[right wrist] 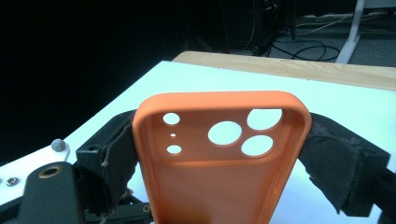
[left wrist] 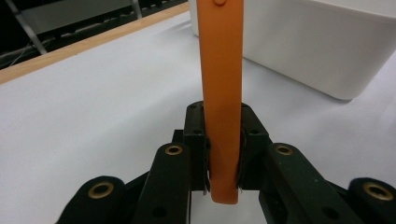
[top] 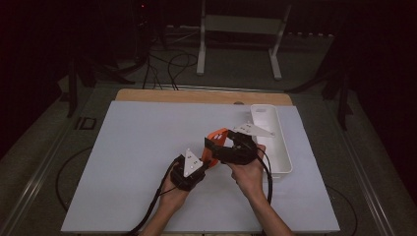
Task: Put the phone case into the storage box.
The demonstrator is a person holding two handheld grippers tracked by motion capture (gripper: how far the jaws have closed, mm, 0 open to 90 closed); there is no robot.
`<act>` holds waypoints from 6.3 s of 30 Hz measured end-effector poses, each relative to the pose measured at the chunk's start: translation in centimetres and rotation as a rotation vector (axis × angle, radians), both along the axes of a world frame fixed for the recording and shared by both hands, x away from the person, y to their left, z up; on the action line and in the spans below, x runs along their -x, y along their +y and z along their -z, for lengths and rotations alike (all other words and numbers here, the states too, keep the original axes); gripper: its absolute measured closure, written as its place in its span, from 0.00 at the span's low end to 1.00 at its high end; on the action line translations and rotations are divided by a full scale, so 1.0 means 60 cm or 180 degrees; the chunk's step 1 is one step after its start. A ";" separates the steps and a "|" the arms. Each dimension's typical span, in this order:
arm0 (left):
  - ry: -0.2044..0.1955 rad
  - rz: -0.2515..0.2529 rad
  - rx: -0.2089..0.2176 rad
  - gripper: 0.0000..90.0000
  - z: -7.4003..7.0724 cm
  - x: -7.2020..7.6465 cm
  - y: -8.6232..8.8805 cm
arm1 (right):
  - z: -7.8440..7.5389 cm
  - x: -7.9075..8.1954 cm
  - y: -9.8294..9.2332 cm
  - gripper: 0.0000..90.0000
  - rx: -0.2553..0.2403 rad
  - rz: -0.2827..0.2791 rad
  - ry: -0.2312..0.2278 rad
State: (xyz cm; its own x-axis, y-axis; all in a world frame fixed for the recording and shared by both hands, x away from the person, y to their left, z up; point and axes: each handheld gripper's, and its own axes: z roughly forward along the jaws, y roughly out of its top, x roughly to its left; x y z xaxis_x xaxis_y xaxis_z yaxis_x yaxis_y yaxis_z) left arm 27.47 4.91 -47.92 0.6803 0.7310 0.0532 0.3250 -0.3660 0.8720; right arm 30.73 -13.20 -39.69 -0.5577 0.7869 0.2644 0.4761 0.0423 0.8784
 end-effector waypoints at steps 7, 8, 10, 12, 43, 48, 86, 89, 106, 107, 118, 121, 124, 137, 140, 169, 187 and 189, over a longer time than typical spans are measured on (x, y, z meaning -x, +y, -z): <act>0.0021 0.0008 0.0021 0.87 -0.001 0.000 0.001 | 0.000 0.000 -0.002 0.18 -0.0003 -0.0025 0.0004; 0.0022 0.0013 0.0023 0.87 -0.001 0.000 0.001 | 0.000 0.001 -0.002 0.18 -0.0002 -0.0026 0.0002; 0.0029 0.0015 0.0028 0.87 -0.001 0.000 0.001 | -0.001 0.001 -0.002 0.18 0.0001 -0.0026 -0.0003; 0.0028 0.0036 0.0024 0.86 -0.001 0.001 0.001 | 0.000 0.001 -0.001 0.18 0.0011 -0.0030 -0.0006; 0.0106 -0.0077 0.0330 0.41 -0.040 0.013 0.100 | -0.005 -0.001 -0.002 0.18 0.0173 0.0023 -0.0078; 0.0096 -0.0157 0.0361 0.33 -0.043 0.014 0.122 | -0.009 -0.002 -0.001 0.18 0.0192 0.0034 -0.0099; 0.0126 -0.0463 0.0444 0.00 -0.019 0.033 0.248 | -0.023 -0.015 -0.003 0.18 0.0310 0.0115 -0.0171; 0.0113 -0.0503 0.0450 0.00 -0.013 0.041 0.259 | -0.023 -0.015 -0.004 0.18 0.0311 0.0127 -0.0174; -0.0082 -0.0666 0.0436 0.00 0.008 0.071 0.300 | -0.030 -0.022 -0.008 0.18 0.0340 0.0186 -0.0202; -0.0089 -0.0677 0.0447 0.00 0.010 0.072 0.301 | -0.031 -0.022 -0.008 0.18 0.0340 0.0188 -0.0203; -0.0107 -0.0696 0.0430 0.00 0.022 0.074 0.301 | -0.045 -0.033 -0.002 0.18 0.0345 0.0222 -0.0249; -0.0102 -0.0697 0.0400 0.00 0.025 0.074 0.301 | -0.049 -0.035 -0.002 0.18 0.0343 0.0233 -0.0276; -0.0107 -0.0706 0.0405 0.00 0.026 0.074 0.302 | -0.055 -0.038 -0.001 0.18 0.0337 0.0251 -0.0292; -0.0080 -0.0728 0.0410 0.00 0.032 0.072 0.301 | -0.075 -0.055 0.000 0.18 0.0360 0.0340 -0.0353; -0.0073 -0.0735 0.0406 0.00 0.032 0.072 0.302 | -0.077 -0.062 0.002 0.18 0.0374 0.0367 -0.0360; -0.0057 -0.0726 0.0391 0.00 0.033 0.073 0.299 | -0.089 -0.128 -0.014 0.18 0.0424 0.0665 -0.0338; -0.0049 -0.0722 0.0380 0.00 0.034 0.073 0.296 | -0.090 -0.154 -0.031 0.18 0.0476 0.0820 -0.0298; -0.0046 -0.0715 0.0377 0.00 0.035 0.072 0.296 | -0.092 -0.156 -0.033 0.18 0.0480 0.0840 -0.0299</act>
State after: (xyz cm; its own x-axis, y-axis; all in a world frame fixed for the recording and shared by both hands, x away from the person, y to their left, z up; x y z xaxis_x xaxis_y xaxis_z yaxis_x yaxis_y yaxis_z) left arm 23.12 22.67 -49.99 0.4999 0.8655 -0.0331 0.3738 -0.1811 0.9097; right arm 40.10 -15.17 -34.18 -0.3454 0.9341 0.0907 0.4051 0.0612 0.9122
